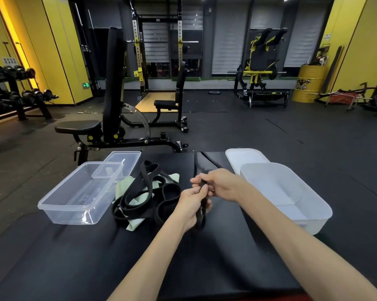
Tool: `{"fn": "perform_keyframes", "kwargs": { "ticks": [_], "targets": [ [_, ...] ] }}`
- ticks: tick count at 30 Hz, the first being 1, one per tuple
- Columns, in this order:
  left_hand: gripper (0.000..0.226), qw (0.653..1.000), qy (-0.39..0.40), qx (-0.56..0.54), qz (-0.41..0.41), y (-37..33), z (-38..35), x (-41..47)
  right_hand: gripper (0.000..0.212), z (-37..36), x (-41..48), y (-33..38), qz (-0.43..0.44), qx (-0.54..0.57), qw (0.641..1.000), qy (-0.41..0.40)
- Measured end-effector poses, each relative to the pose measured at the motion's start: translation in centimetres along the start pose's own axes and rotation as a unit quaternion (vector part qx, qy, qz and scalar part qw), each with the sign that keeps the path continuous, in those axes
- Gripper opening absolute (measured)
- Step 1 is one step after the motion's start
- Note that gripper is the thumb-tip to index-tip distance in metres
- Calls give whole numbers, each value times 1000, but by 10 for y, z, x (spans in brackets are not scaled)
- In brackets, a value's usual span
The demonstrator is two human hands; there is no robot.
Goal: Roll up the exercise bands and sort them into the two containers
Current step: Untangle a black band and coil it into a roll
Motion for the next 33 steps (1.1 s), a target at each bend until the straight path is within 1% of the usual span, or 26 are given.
{"fn": "perform_keyframes", "kwargs": {
  "ticks": [2, 7, 10, 13, 16, 17, 20, 23, 25, 27, 30, 33],
  "targets": [
    [19, 1000, 9, 3, 0, 0, -2, -6, 20, 0, -5, -1, -2, 6, 1000, -17],
    [22, 998, 42, 34, 23, 6, 1, -19, 23, -2, -12, -5, 28, 95, 995, -18],
    [22, 997, 19, 78, 9, -1, 10, -14, 26, -4, -12, -13, 38, 80, 996, -19],
    [23, 997, 2, 72, 2, -4, 13, -14, 32, -8, -15, -26, 26, 41, 999, -11],
    [24, 998, 8, 58, 8, 1, 13, -14, 24, -5, -22, -34, 43, 36, 998, -13],
    [25, 999, 9, 51, 9, 1, 12, -14, 25, -5, -24, -38, 39, 33, 999, -18],
    [27, 999, 13, 37, 10, -1, 11, -14, 30, -3, -36, -55, -19, 69, 997, -32],
    [25, 1000, 16, 10, 20, -2, 11, -16, 36, -1, -50, -68, -48, 99, 994, 2],
    [23, 1000, 10, -3, 26, -3, 12, -16, 32, -1, -58, -74, -48, 94, 994, 31],
    [23, 1000, 8, 8, 26, -5, 11, -15, 27, -2, -64, -81, -39, 83, 995, 42],
    [24, 999, 7, 26, 23, -8, 10, -13, 24, -1, -65, -89, -28, 115, 993, 23],
    [24, 999, 6, 45, 14, -8, 11, -11, 17, -2, -63, -94, -36, 146, 989, 11]
  ]
}}
Point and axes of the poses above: each hand's wrist, its own x-axis towards the middle knuckle, its own z-axis out of the back of the hand, y = z × x, the point moved 5 cm from there along x, towards the middle knuckle, and after that the axes turned 6 degrees about x, right-handed, at the moved point
